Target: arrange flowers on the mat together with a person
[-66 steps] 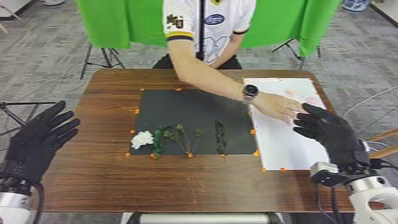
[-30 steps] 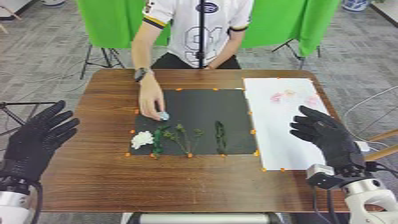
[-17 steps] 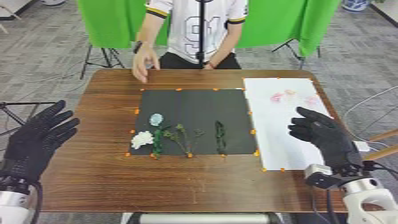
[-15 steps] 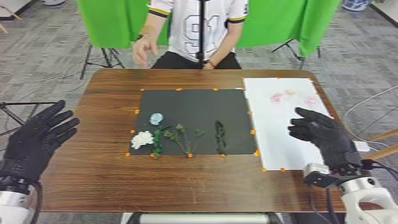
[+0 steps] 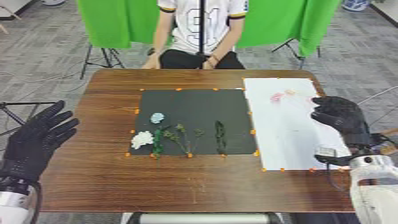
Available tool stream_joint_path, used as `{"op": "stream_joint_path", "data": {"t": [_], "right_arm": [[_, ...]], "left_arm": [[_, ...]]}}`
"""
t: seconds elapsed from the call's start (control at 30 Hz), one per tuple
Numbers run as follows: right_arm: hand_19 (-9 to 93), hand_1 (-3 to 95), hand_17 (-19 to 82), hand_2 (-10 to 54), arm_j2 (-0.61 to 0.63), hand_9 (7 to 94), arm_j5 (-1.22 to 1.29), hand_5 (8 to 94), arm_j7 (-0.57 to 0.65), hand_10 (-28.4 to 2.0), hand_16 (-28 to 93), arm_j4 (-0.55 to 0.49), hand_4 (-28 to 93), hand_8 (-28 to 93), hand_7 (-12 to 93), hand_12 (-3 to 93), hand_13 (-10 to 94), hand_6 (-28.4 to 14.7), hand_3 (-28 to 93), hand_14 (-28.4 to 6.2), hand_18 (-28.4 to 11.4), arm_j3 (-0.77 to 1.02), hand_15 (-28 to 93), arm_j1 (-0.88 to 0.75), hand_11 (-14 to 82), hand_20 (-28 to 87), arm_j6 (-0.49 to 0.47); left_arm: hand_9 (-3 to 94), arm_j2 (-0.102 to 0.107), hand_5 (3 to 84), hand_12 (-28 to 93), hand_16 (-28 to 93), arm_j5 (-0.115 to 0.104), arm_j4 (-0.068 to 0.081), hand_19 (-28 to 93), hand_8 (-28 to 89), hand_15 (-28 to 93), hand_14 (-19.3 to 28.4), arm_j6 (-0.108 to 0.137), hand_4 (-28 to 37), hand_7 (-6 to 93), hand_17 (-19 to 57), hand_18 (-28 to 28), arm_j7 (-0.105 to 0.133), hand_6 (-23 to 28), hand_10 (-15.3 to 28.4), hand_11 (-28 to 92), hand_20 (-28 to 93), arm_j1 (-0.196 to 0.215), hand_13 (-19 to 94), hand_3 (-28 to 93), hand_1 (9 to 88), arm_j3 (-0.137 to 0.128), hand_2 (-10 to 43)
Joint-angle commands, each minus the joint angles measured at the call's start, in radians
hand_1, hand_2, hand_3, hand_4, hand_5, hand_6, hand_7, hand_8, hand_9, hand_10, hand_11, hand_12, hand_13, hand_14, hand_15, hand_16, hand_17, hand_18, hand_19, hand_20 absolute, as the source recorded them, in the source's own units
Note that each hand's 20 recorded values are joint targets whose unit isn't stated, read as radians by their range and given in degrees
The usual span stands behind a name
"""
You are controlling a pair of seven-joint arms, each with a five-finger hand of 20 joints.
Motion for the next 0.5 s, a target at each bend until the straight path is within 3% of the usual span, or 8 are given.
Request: {"op": "stream_joint_path", "data": {"t": [0.03, 0.23, 0.33, 0.5], "right_arm": [[58, 28.9, 17, -9.5, 0.125, 43.4, -0.458, 38.5, 0.117, -9.0, 22, 0.128, -28, -15, 29, 21.3, 40, -1.6, 81, -8.6, -17.7, -0.048, 38, 0.100, 18.0, 37, 0.049], [57, 27.9, 15, -9.5, 0.164, 38.7, -0.603, 34.4, 0.236, -8.7, 24, 0.183, -28, -14, 28, 22.5, 37, -2.0, 83, -8.4, -17.6, -0.096, 36, 0.156, 15.9, 37, -0.091], [56, 27.9, 14, -9.5, 0.174, 37.6, -0.631, 33.6, 0.275, -10.2, 24, 0.203, -28, -14, 29, 23.6, 37, -2.2, 83, -8.4, -17.6, -0.121, 36, 0.176, 16.8, 37, -0.140], [57, 29.3, 15, -9.5, 0.182, 42.5, -0.690, 36.8, 0.316, -10.8, 23, 0.239, -28, -15, 33, 26.6, 39, -1.1, 83, -8.0, -17.4, -0.168, 44, 0.204, 29.4, 37, -0.136]], "left_arm": [[28.9, -0.002, 33.0, 20, 4, 0.004, -0.001, 44, -8, 27, 15.2, 0.009, -26.3, 14.9, -8.1, 22.8, -0.001, 4.1, 12.7, 17, 12, 0.018, 23, 70, 24.1, -0.003, -1.7], [29.0, -0.004, 33.0, 20, 4, 0.003, -0.002, 44, -8, 27, 15.2, 0.012, -26.3, 14.9, -8.1, 22.8, 0.005, 4.2, 12.7, 17, 12, 0.023, 23, 70, 24.1, -0.006, -1.7], [29.0, -0.004, 33.0, 20, 4, 0.003, -0.005, 44, -8, 27, 15.1, 0.014, -26.2, 14.9, -8.1, 22.8, 0.006, 4.2, 12.7, 17, 12, 0.025, 23, 70, 24.1, -0.006, -1.7], [29.0, -0.007, 33.0, 20, 4, 0.006, -0.005, 44, -8, 27, 15.1, 0.014, -26.2, 14.8, -8.1, 22.8, 0.005, 4.2, 12.6, 17, 12, 0.025, 23, 70, 24.2, -0.007, -1.6]]}}
